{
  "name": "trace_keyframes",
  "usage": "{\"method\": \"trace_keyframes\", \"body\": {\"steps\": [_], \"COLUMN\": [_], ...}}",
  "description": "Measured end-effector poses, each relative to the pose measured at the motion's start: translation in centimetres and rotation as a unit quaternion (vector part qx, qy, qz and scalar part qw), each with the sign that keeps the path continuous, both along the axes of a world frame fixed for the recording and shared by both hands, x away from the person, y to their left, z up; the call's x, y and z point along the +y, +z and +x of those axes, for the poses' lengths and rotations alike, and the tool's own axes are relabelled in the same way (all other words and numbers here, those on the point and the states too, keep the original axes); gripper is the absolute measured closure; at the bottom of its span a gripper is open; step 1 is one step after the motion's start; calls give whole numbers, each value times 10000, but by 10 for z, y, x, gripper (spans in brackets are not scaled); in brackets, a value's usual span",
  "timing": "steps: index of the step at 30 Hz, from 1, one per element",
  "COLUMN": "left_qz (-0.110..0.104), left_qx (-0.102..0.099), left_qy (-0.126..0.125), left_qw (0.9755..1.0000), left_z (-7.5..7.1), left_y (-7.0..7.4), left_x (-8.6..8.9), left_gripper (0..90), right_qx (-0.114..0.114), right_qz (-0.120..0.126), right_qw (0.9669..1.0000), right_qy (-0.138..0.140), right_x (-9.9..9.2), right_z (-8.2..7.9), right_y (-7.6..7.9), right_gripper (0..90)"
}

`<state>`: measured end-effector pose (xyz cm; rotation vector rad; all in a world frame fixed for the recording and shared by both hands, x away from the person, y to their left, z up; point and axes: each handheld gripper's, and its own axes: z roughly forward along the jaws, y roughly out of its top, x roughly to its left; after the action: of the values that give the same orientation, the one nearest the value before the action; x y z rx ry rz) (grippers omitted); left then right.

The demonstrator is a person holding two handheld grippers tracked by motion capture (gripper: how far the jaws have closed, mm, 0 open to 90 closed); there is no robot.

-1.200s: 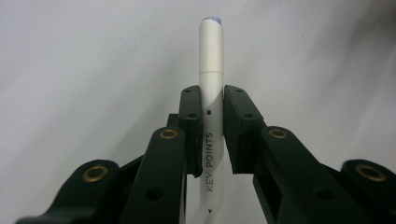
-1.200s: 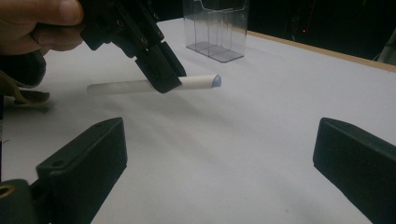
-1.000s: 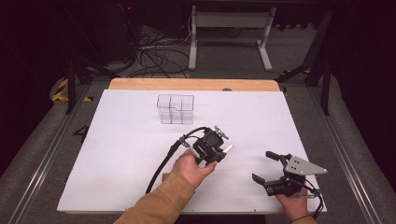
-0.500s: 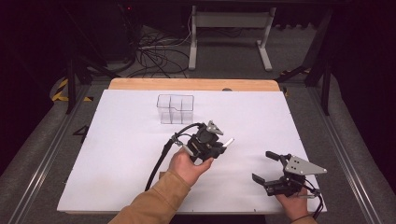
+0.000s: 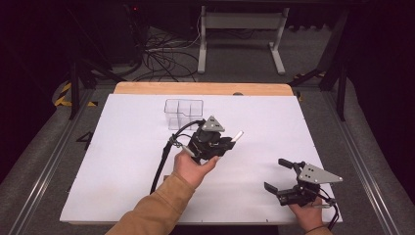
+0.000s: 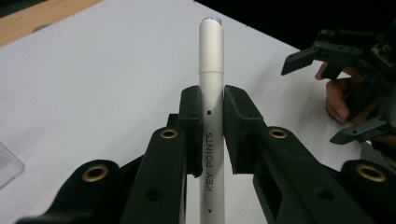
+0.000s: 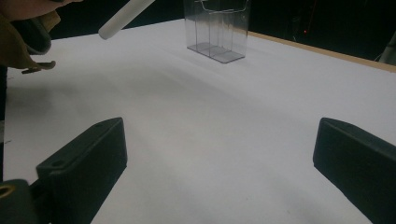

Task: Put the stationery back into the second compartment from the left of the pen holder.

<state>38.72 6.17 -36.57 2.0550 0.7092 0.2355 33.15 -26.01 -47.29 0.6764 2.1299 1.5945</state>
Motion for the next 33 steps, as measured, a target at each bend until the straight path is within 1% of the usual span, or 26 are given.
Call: {"method": "trace_keyframes", "body": {"steps": [3,4,5,6,9,10,13,15,17,18,19,20,21,22,23,24,25,26,27,28,29,32,33], "left_qz": [-121,-121,-149,-234,-255,-246,-279,-335,-331,-352,-352,-535,-535,-578,-578,-666,-666,-700,-740,-740,-819,-910,-970], "left_qx": [-131,-131,-181,-260,-317,-365,-410,-427,-506,-581,-581,-612,-612,-710,-710,-789,-789,-882,-905,-905,-963,-1037,-1054], "left_qy": [1,1,6,25,45,53,102,150,154,155,155,139,139,151,151,163,163,201,211,211,237,287,307], "left_qw": [9998,9998,9997,9994,9992,9990,9987,9984,9980,9976,9976,9966,9966,9957,9957,9945,9945,9934,9929,9929,9917,9900,9892], "left_z": [3,3,4,6,9,11,17,21,25,29,29,33,33,36,36,39,39,42,44,44,47,51,52], "left_y": [7,7,9,12,15,17,21,23,25,26,26,26,26,26,26,26,26,25,25,25,24,24,24], "left_x": [4,4,5,7,9,11,15,18,21,24,24,27,27,30,30,33,33,36,38,38,41,46,47], "left_gripper": [786,786,786,786,785,786,786,785,786,785,785,786,786,786,786,785,785,785,785,785,785,785,785], "right_qx": [-1,-1,-2,-1,-3,-4,-2,-18,-4,-15,-17,-17,-17,-17,-17,-23,-23,-24,-24,-27,-26,-25,-27], "right_qz": [1,1,0,2,2,3,4,5,7,6,7,5,5,6,6,7,7,7,8,6,7,18,17], "right_qw": [10000,10000,10000,10000,10000,10000,10000,10000,10000,10000,10000,10000,10000,10000,10000,10000,10000,10000,10000,10000,10000,10000,10000], "right_qy": [4,4,2,4,6,9,10,15,11,17,17,19,19,19,19,23,23,24,24,28,27,35,34], "right_x": [0,0,0,0,0,0,0,0,0,0,0,0,0,0,0,0,0,0,0,0,0,0,0], "right_z": [0,0,0,0,0,0,0,0,0,0,0,0,0,0,0,0,0,0,0,0,0,0,0], "right_y": [0,0,0,0,0,0,0,0,0,0,0,0,0,0,0,0,0,0,0,0,0,0,0], "right_gripper": [33,33,33,33,33,33,33,33,33,33,33,33,33,33,33,33,33,33,33,33,33,33,33]}}
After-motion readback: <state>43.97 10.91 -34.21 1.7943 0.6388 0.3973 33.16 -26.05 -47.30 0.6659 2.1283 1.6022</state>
